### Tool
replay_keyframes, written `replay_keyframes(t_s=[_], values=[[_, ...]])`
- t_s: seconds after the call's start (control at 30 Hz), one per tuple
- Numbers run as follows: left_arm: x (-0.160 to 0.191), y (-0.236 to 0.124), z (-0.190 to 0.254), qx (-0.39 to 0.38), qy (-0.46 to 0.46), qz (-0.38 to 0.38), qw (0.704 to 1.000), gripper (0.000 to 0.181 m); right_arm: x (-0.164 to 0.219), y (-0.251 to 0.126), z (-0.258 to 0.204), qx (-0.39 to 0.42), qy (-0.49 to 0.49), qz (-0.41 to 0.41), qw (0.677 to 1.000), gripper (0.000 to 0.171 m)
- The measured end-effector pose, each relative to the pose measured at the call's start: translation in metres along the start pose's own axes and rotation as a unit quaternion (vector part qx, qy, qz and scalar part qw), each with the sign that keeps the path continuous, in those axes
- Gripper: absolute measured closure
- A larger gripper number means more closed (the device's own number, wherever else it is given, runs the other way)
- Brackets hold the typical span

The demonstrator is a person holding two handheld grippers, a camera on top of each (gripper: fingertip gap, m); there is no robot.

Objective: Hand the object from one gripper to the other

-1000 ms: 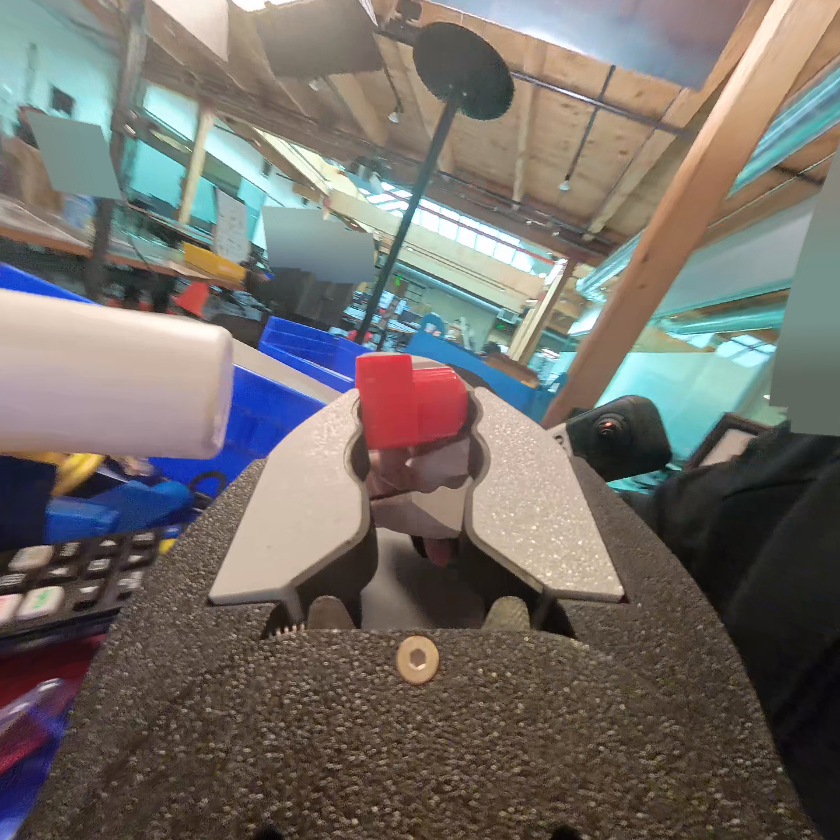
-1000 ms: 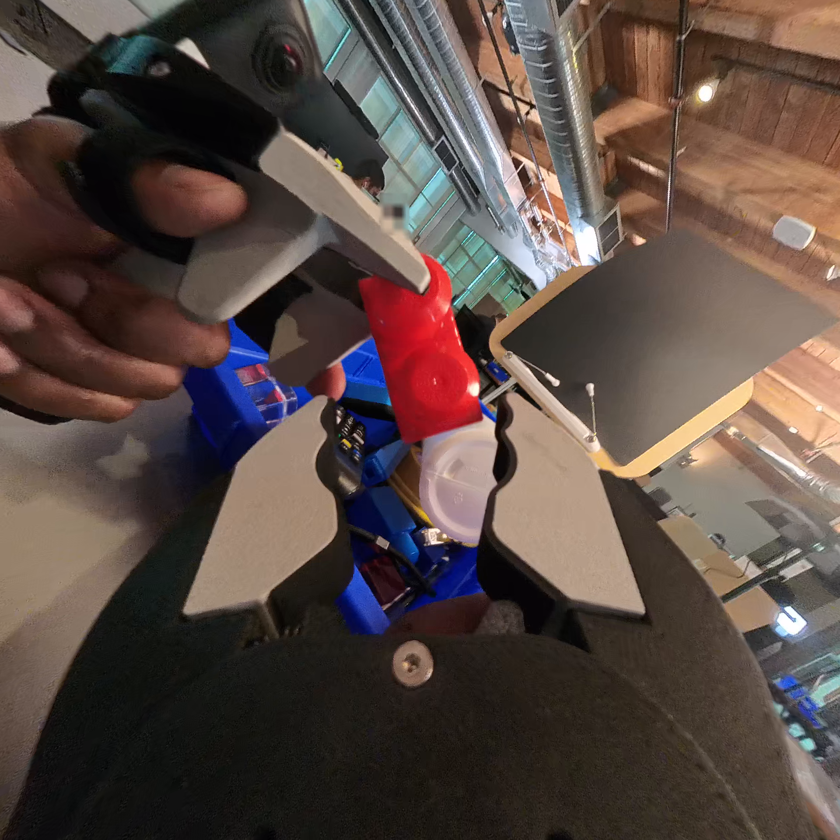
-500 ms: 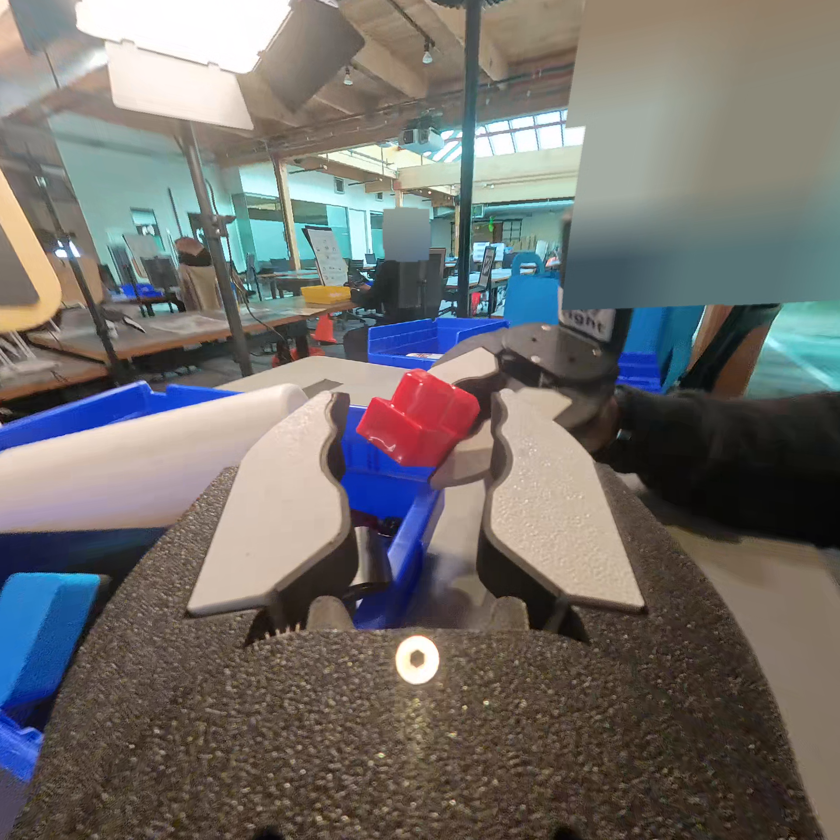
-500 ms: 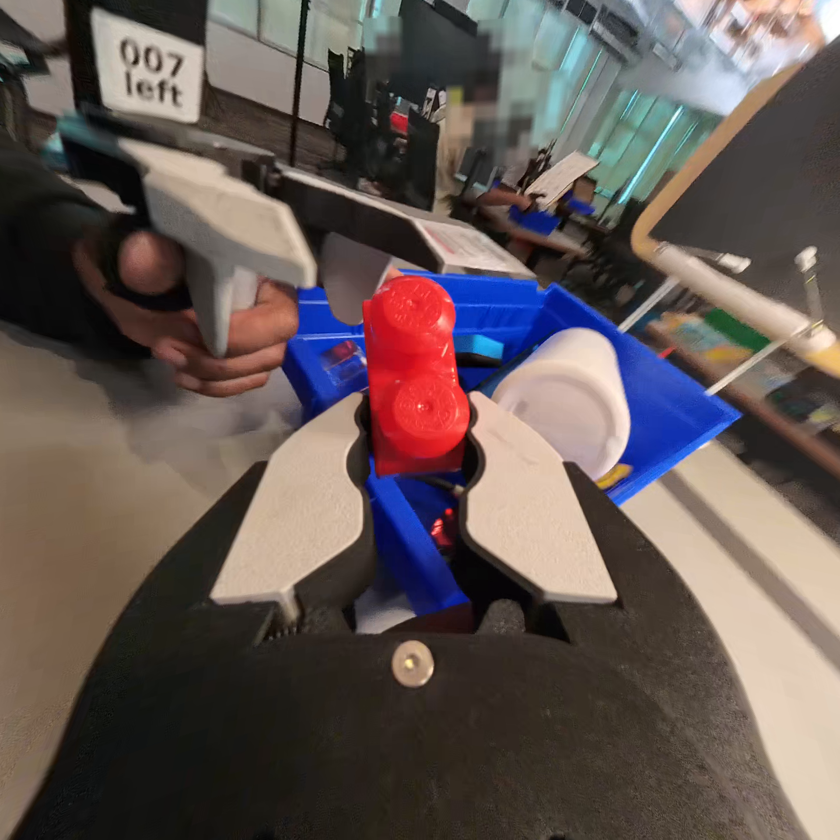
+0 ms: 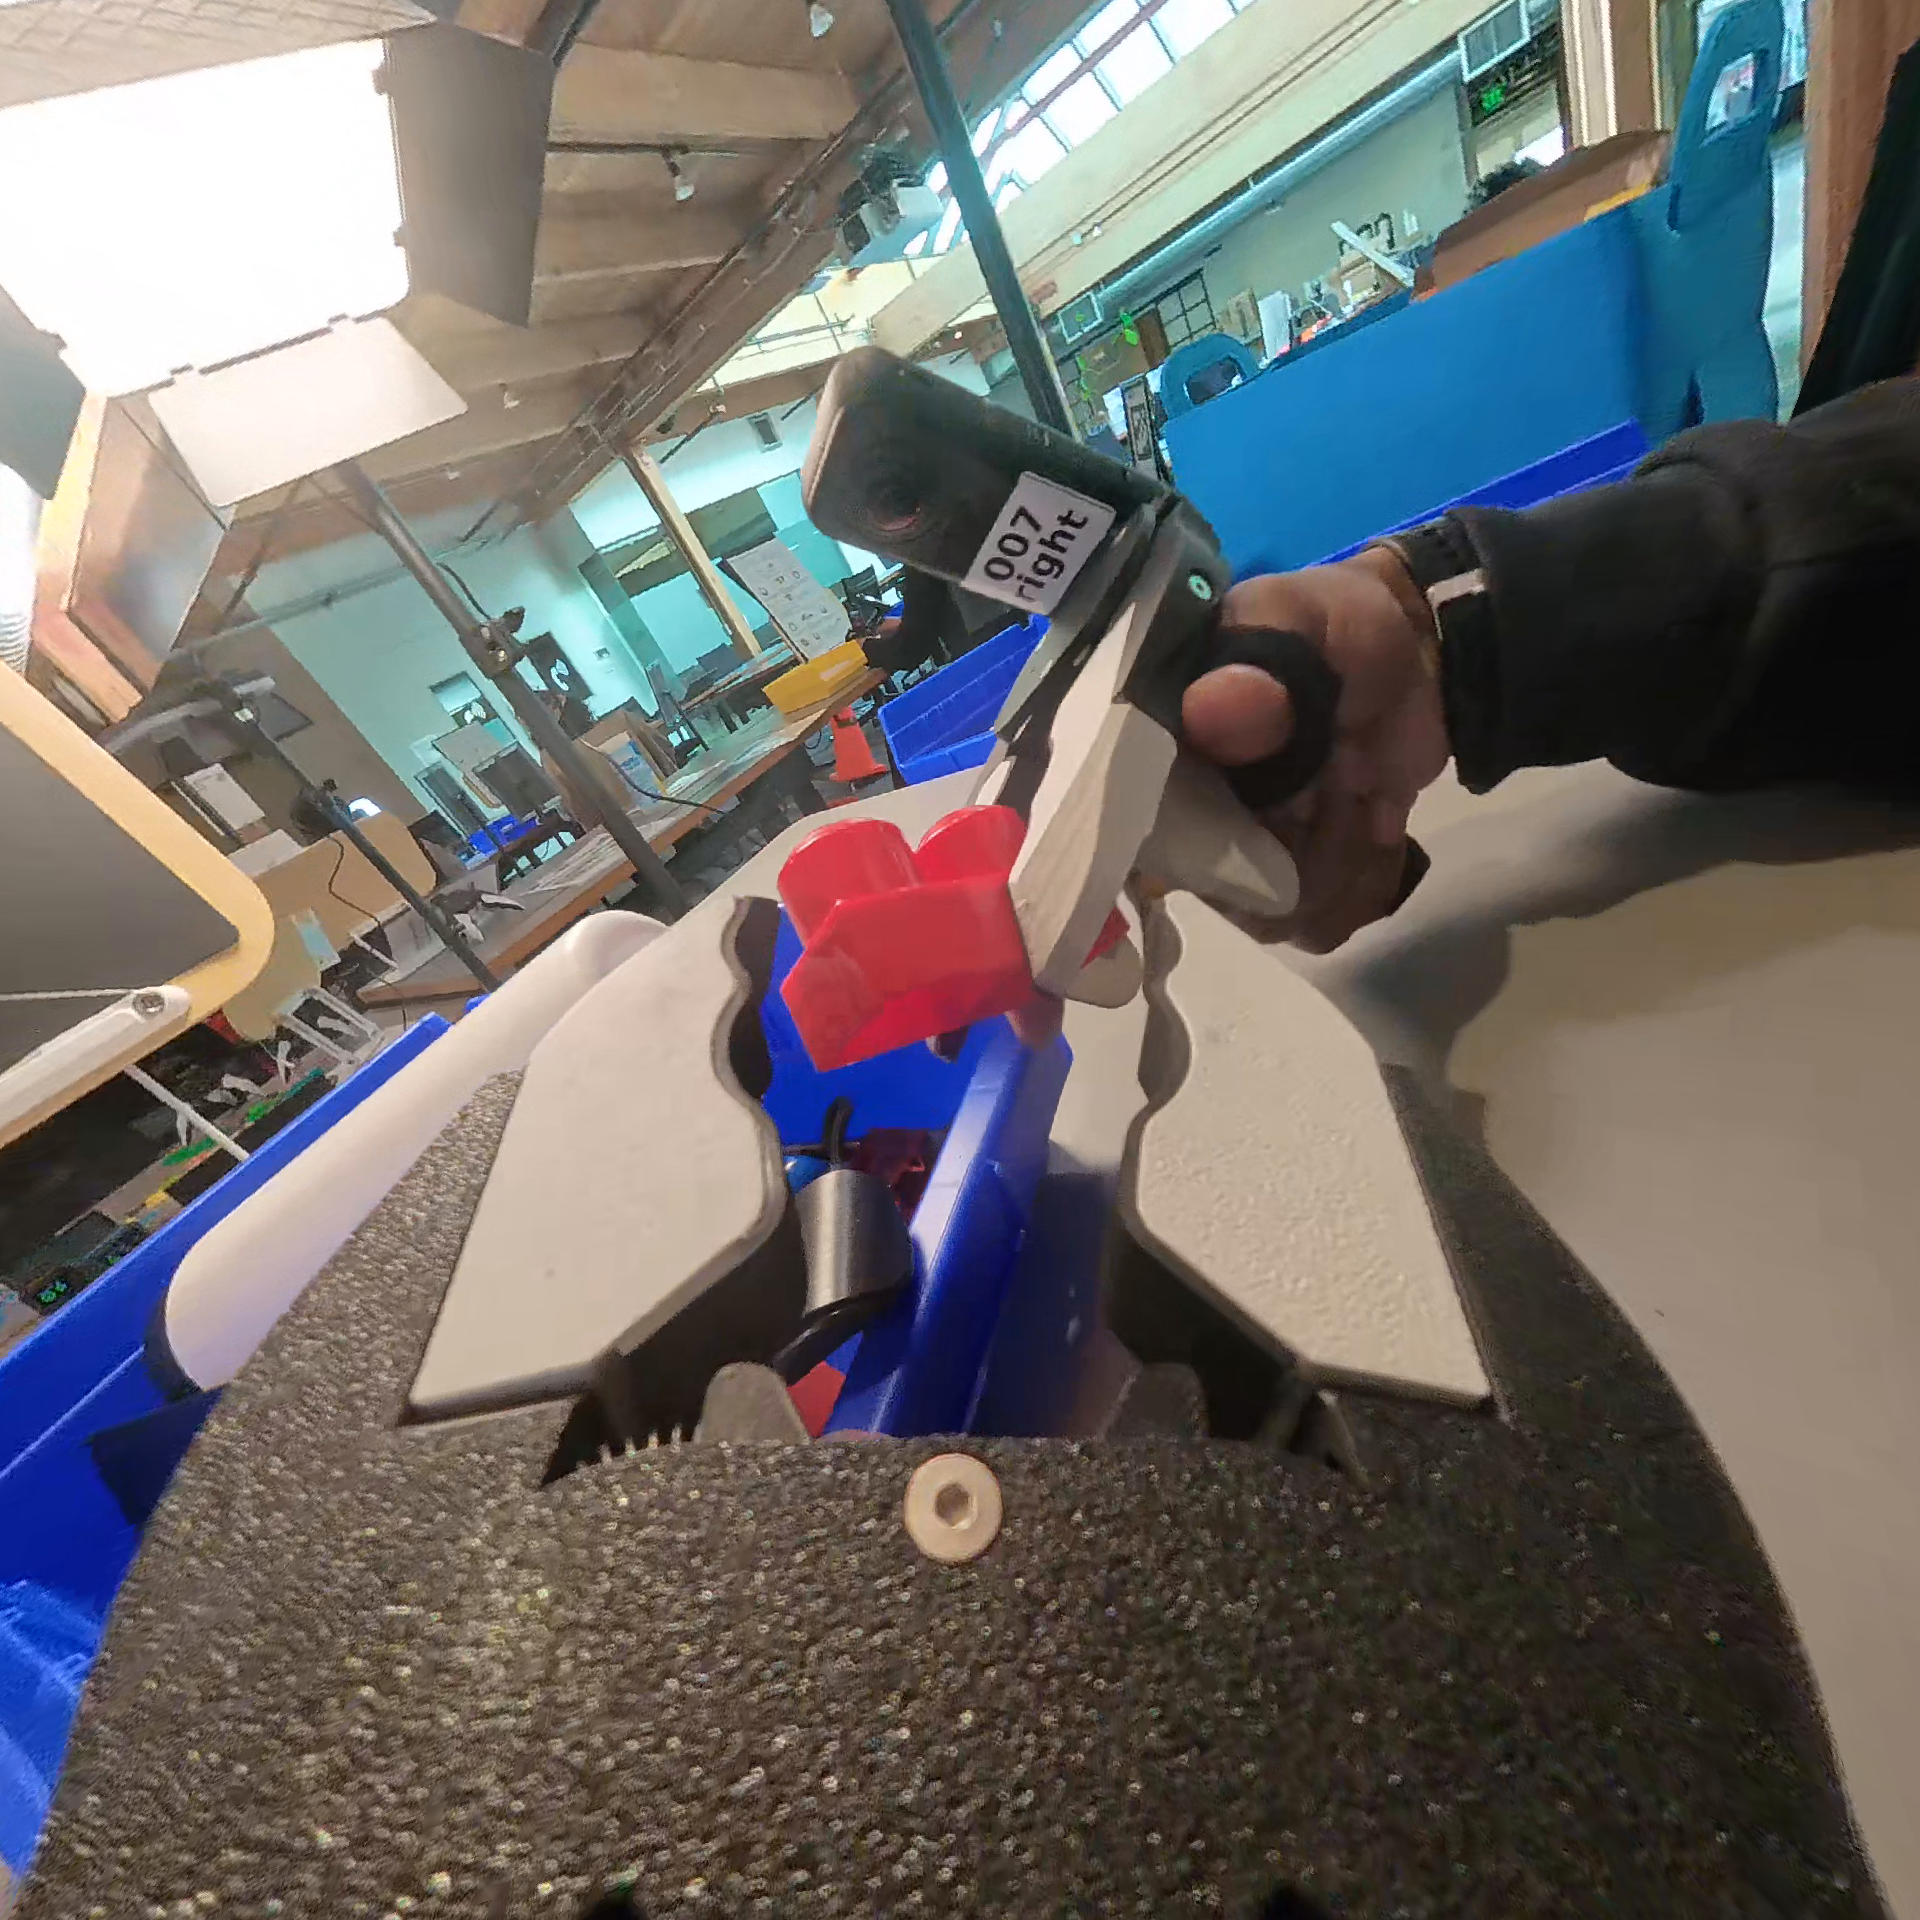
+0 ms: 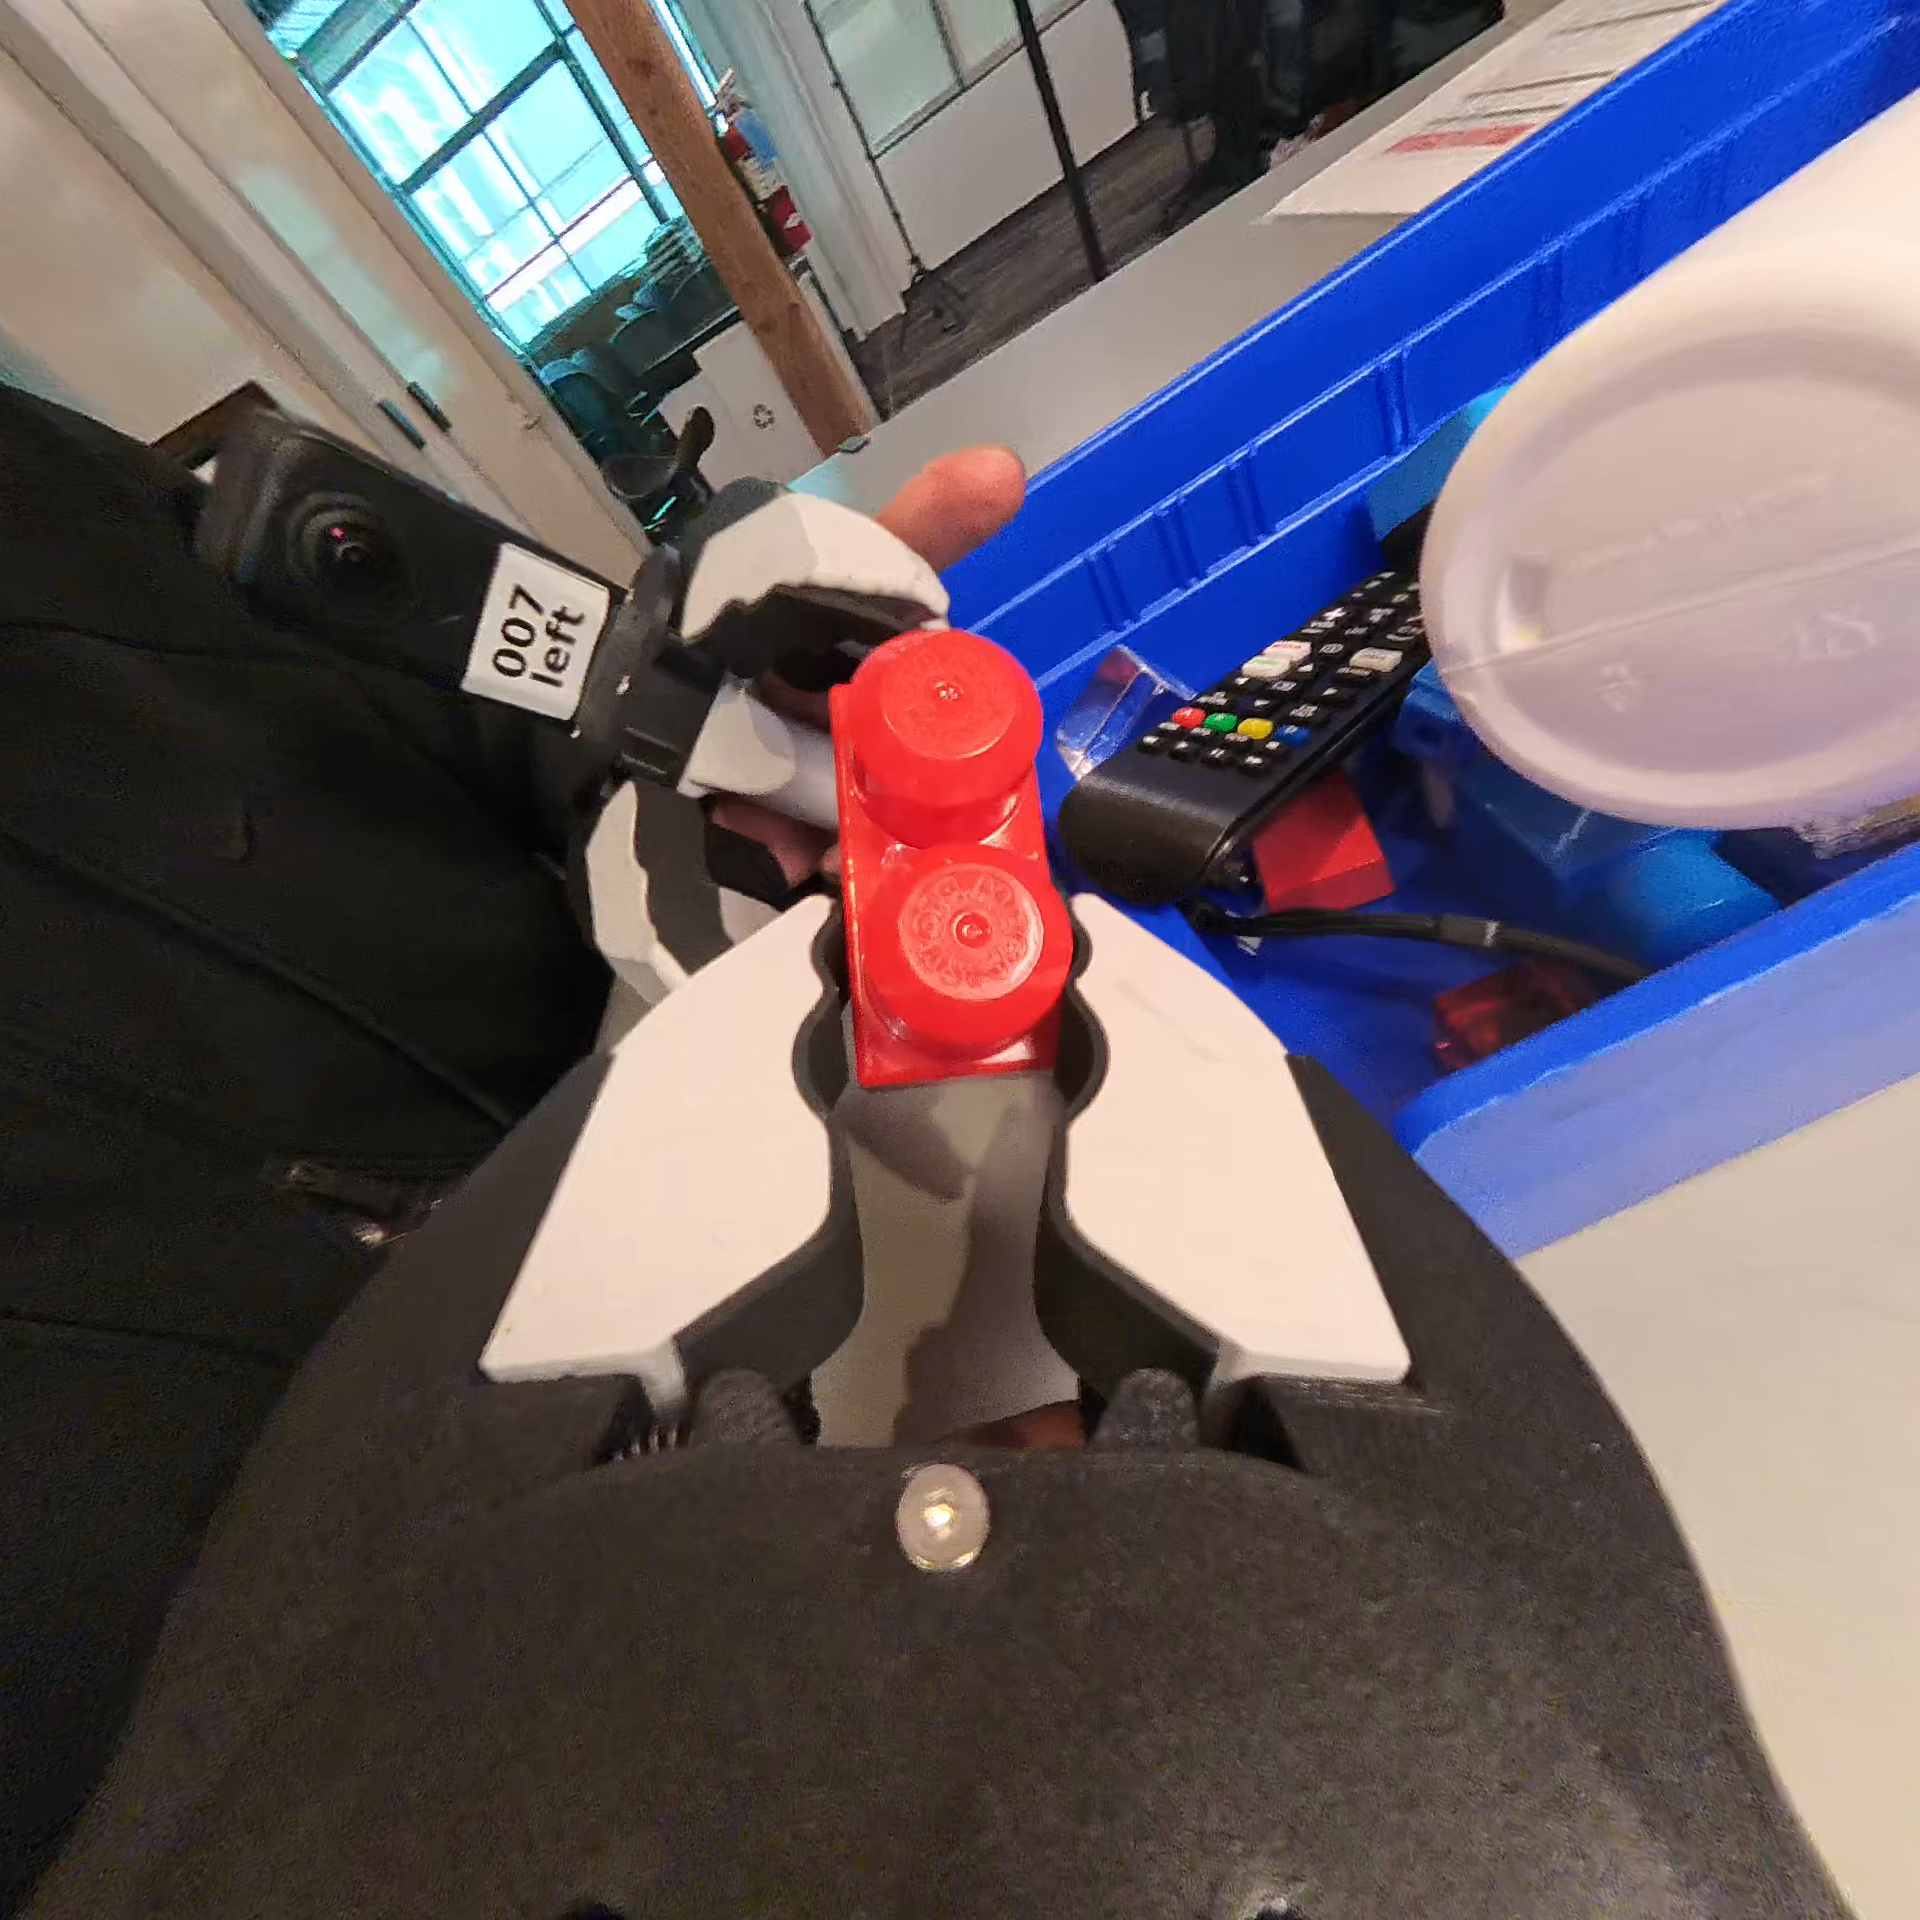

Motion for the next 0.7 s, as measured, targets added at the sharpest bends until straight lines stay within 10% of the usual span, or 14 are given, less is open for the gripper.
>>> replay_keyframes(t_s=[0.7], values=[[0.001,-0.002,0.011,0.007,0.146,-0.004,0.989,0.145,0.01,-0.014,-0.013,-0.078,0.038,-0.033,0.996,0.134]])
Point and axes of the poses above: each gripper's, where its closed fingertips meet, y out along the fingers, x out of its underside, z = x × y across the jaws, the point moved 5 cm from there along -y, back along the fingers, and after that the axes turned 10 degrees about z, right-handed, at the moved point
